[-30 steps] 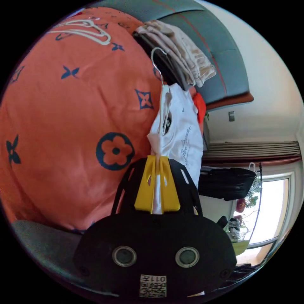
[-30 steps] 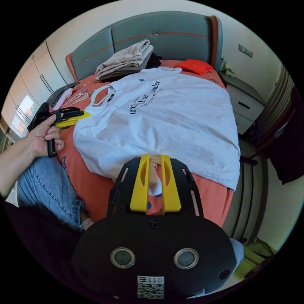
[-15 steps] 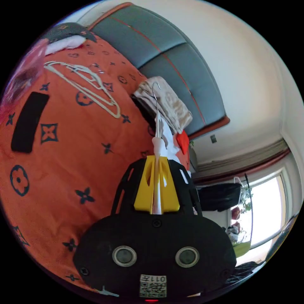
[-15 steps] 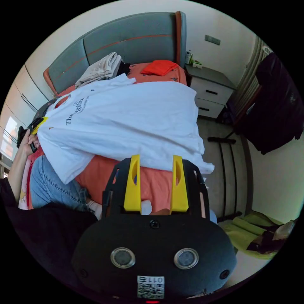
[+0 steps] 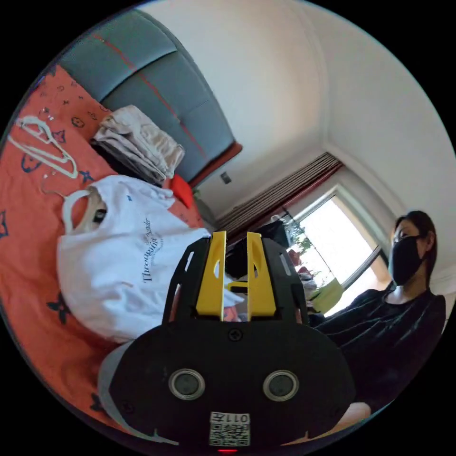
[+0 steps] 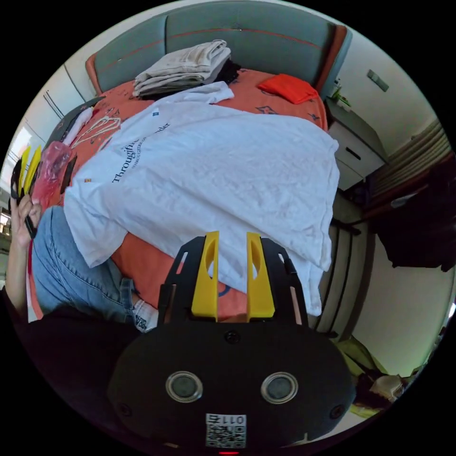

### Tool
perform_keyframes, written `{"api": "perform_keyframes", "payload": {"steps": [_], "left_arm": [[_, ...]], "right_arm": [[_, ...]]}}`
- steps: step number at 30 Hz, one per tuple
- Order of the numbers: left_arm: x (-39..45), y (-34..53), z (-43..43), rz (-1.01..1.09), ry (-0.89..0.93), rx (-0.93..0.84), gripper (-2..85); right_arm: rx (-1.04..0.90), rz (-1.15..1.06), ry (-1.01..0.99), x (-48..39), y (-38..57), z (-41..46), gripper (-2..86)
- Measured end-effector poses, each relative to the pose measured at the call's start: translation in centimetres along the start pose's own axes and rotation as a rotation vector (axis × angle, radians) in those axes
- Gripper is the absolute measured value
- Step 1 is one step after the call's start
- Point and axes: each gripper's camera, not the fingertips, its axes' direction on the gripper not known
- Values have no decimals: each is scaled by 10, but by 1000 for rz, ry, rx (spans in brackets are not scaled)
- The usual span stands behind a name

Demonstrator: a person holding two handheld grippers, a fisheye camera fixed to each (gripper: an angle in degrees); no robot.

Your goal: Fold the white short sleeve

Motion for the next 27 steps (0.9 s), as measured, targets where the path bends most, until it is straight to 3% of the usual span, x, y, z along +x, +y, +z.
{"api": "perform_keyframes", "payload": {"steps": [5,12,18,27], "left_arm": [[-17,16,-34,-131,22,192,48],[4,25,-32,-115,-69,146,37],[6,24,-24,-162,-158,86,33],[3,23,-20,-190,-133,43,32]], "right_arm": [[-69,98,28,94,9,6,90],[-82,246,-367,215,22,31,106],[-264,127,-338,230,-1,69,86],[-138,-75,-185,235,11,0,29]]}}
